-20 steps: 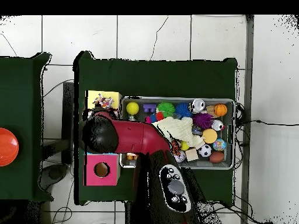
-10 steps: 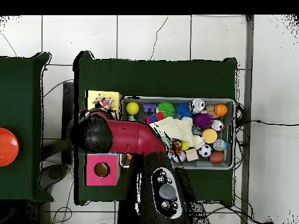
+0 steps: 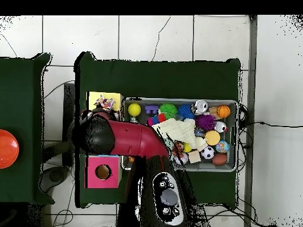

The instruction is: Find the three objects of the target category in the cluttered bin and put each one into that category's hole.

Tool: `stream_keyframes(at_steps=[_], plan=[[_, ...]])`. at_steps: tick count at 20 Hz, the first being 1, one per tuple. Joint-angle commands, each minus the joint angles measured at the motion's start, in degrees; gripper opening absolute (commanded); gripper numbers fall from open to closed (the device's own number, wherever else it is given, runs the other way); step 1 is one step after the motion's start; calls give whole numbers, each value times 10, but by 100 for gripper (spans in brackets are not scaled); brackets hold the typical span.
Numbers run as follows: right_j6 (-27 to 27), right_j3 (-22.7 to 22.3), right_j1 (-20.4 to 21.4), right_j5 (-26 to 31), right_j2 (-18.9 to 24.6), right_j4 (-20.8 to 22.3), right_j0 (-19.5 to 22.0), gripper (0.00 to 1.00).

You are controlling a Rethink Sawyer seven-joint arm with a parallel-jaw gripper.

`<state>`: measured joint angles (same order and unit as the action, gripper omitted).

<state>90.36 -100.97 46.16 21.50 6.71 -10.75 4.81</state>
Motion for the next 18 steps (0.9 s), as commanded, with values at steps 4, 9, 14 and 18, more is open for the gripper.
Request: stream_keyframes(at_steps=[4,9,14,18], plan=[[143,16,-42,34,-22,-33,-10,0],[135,14,-64,0,-18,-36,-8,0],[135,17,-87,-35,-12,-38,-7,0],[137,16,-104,-66,-9,-37,-8,0]])
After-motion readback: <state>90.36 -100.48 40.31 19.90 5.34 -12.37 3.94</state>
